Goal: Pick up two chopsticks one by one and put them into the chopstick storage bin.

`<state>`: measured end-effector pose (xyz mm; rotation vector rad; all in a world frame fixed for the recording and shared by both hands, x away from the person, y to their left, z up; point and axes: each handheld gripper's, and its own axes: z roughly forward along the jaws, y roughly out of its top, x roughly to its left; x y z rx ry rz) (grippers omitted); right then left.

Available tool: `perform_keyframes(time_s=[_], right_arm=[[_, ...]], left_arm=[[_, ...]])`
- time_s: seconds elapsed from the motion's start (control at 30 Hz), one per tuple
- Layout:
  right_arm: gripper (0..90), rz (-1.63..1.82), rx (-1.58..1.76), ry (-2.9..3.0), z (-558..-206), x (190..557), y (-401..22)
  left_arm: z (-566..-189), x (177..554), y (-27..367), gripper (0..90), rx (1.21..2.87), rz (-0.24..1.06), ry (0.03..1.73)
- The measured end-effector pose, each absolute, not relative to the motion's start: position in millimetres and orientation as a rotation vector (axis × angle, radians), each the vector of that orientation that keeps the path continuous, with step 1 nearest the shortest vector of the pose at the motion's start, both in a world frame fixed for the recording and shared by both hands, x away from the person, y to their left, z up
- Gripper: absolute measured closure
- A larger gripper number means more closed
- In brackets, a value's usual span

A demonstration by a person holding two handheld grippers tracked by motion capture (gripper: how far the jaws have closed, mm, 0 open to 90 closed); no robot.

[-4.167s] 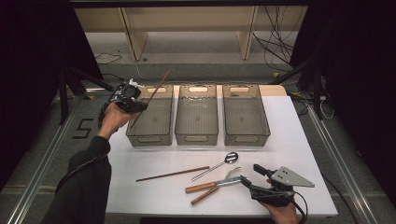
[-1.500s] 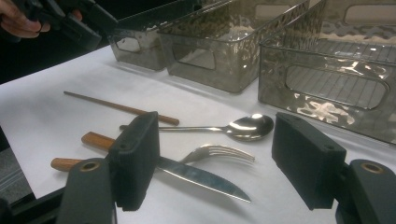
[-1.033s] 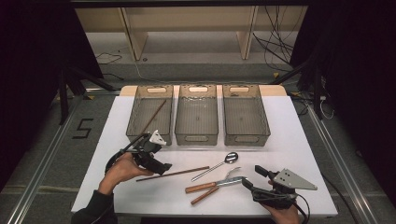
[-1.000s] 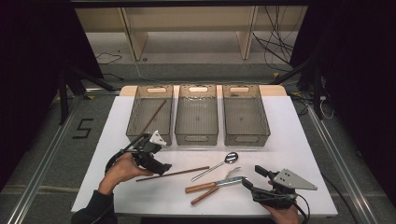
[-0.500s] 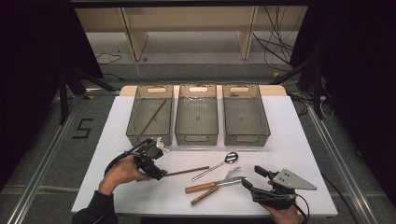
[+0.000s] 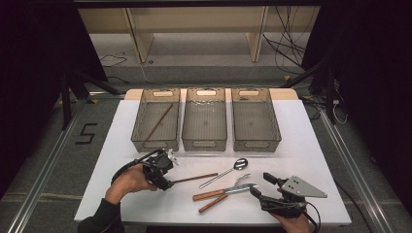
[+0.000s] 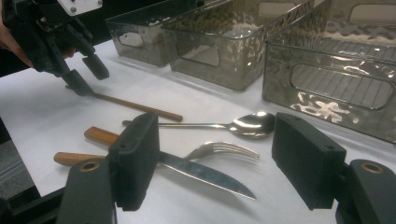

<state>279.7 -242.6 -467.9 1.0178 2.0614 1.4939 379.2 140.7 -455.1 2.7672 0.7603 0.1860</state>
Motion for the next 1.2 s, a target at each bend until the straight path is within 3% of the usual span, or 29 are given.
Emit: perform_keyframes(time_s=[0.97,1.2], right_arm=[[33.0,1.489,1.024,2.074,-469.8,281.5,-240.9],[33.0,1.491,1.027,2.071,-469.5,281.9,-241.6]], left_arm=[[-464.5,381.1,127.3,84.0,2.807,0.066,0.709],[-464.0,381.2,130.3,84.9,2.801,0.064,0.665]])
